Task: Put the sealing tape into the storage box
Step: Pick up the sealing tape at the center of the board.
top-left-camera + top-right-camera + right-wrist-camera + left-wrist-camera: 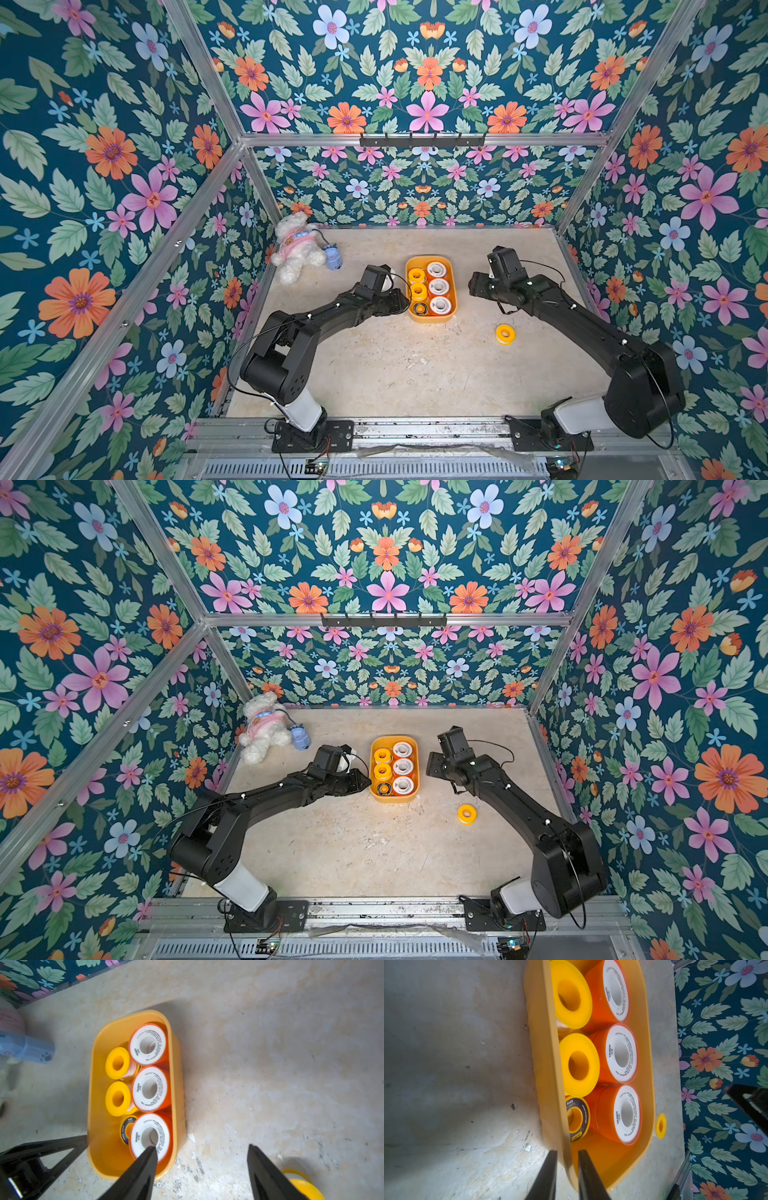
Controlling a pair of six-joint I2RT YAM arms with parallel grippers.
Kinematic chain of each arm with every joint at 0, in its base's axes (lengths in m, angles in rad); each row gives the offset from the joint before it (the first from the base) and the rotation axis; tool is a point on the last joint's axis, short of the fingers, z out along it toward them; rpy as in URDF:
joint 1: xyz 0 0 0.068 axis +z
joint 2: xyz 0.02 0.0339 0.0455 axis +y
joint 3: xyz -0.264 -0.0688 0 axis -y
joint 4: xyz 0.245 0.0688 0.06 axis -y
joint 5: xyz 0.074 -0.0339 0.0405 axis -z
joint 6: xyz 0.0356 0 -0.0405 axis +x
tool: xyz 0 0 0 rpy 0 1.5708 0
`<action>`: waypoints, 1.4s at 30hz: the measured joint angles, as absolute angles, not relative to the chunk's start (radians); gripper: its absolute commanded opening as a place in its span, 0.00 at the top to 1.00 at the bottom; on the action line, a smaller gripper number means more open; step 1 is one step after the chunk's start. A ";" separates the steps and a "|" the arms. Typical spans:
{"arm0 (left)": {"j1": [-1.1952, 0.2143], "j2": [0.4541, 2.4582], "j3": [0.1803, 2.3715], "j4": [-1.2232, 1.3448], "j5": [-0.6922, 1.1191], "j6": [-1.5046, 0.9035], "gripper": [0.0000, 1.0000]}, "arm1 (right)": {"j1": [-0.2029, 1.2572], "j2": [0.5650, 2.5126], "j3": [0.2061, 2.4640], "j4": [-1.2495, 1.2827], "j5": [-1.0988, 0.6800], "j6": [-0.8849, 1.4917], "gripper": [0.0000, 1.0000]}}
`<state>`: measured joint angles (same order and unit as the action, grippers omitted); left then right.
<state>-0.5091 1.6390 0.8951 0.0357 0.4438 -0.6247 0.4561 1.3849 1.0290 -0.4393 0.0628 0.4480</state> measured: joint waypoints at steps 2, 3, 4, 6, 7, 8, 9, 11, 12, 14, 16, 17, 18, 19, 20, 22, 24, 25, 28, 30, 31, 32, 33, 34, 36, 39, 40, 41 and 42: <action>-0.511 1.636 0.891 0.035 0.446 -0.624 0.76 | 0.442 1.333 0.959 -0.438 0.078 0.455 0.22; -0.511 1.636 0.888 0.034 0.447 -0.624 0.76 | 0.437 1.314 0.930 -0.437 0.082 0.461 0.21; -0.511 1.636 0.886 0.032 0.447 -0.624 0.76 | 0.434 1.296 0.901 -0.439 0.085 0.474 0.21; -0.512 1.636 0.881 0.027 0.452 -0.624 0.76 | 0.422 1.261 0.837 -0.441 0.091 0.485 0.20; -0.512 1.636 0.879 0.027 0.456 -0.624 0.77 | 0.416 1.248 0.814 -0.442 0.094 0.496 0.19; -0.513 1.636 0.879 0.027 0.459 -0.624 0.77 | 0.408 1.237 0.791 -0.442 0.098 0.506 0.18; -0.515 1.636 0.878 0.028 0.463 -0.624 0.77 | 0.401 1.227 0.770 -0.443 0.103 0.507 0.17; -0.519 1.636 0.875 0.028 0.468 -0.624 0.77 | 0.390 1.212 0.742 -0.444 0.105 0.527 0.15; -0.521 1.636 0.874 0.028 0.469 -0.624 0.77 | 0.389 1.208 0.730 -0.443 0.109 0.529 0.14; -0.524 1.636 0.874 0.028 0.469 -0.624 0.78 | 0.384 1.206 0.713 -0.437 0.109 0.530 0.13; -0.525 1.636 0.874 0.028 0.469 -0.621 0.79 | 0.381 1.208 0.700 -0.435 0.110 0.538 0.13; -0.526 1.636 0.874 0.028 0.469 -0.621 0.79 | 0.379 1.211 0.696 -0.434 0.112 0.541 0.13; -0.528 1.636 0.874 0.028 0.469 -0.621 0.80 | 0.378 1.215 0.692 -0.432 0.114 0.542 0.13; -0.529 1.636 0.874 0.028 0.470 -0.621 0.80 | 0.377 1.219 0.689 -0.431 0.120 0.551 0.13; -0.529 1.636 0.874 0.028 0.470 -0.621 0.80 | 0.377 1.222 0.686 -0.432 0.127 0.552 0.13; -0.530 1.636 0.874 0.028 0.469 -0.622 0.82 | 0.374 1.230 0.681 -0.431 0.132 0.553 0.13; -0.531 1.636 0.875 0.028 0.469 -0.624 0.82 | 0.373 1.244 0.674 -0.429 0.135 0.554 0.13; -0.531 1.636 0.875 0.028 0.469 -0.625 0.82 | 0.373 1.250 0.672 -0.426 0.136 0.555 0.13; -0.532 1.636 0.875 0.028 0.469 -0.625 0.82 | 0.373 1.279 0.668 -0.424 0.138 0.555 0.13; -0.532 1.636 0.875 0.028 0.469 -0.625 0.82 | 0.371 1.295 0.667 -0.424 0.138 0.555 0.13; -0.532 1.636 0.875 0.028 0.469 -0.626 0.82 | 0.370 1.301 0.667 -0.422 0.138 0.555 0.13; -0.532 1.636 0.875 0.028 0.469 -0.626 0.82 | 0.370 1.307 0.666 -0.418 0.138 0.554 0.13; -0.532 1.636 0.875 0.028 0.469 -0.626 0.82 | 0.370 1.312 0.666 -0.414 0.138 0.554 0.13; -0.532 1.636 0.875 0.028 0.469 -0.626 0.82 | 0.370 1.316 0.666 -0.412 0.138 0.554 0.13; -0.532 1.636 0.875 0.028 0.469 -0.628 0.82 | 0.370 1.330 0.666 -0.403 0.138 0.554 0.13; -0.532 1.637 0.875 0.029 0.469 -0.628 0.82 | 0.370 1.351 0.666 -0.395 0.138 0.554 0.13; -0.532 1.637 0.875 0.029 0.469 -0.628 0.82 | 0.370 1.357 0.666 -0.394 0.138 0.554 0.14; -0.532 1.637 0.875 0.029 0.469 -0.628 0.82 | 0.370 1.365 0.666 -0.393 0.138 0.554 0.14; -0.532 1.637 0.875 0.029 0.469 -0.628 0.82 | 0.370 1.371 0.665 -0.393 0.139 0.554 0.15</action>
<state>-0.5320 1.6375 0.8745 0.0292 0.4690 -0.6281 0.3698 1.3708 0.6655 -0.3935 0.1387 0.5541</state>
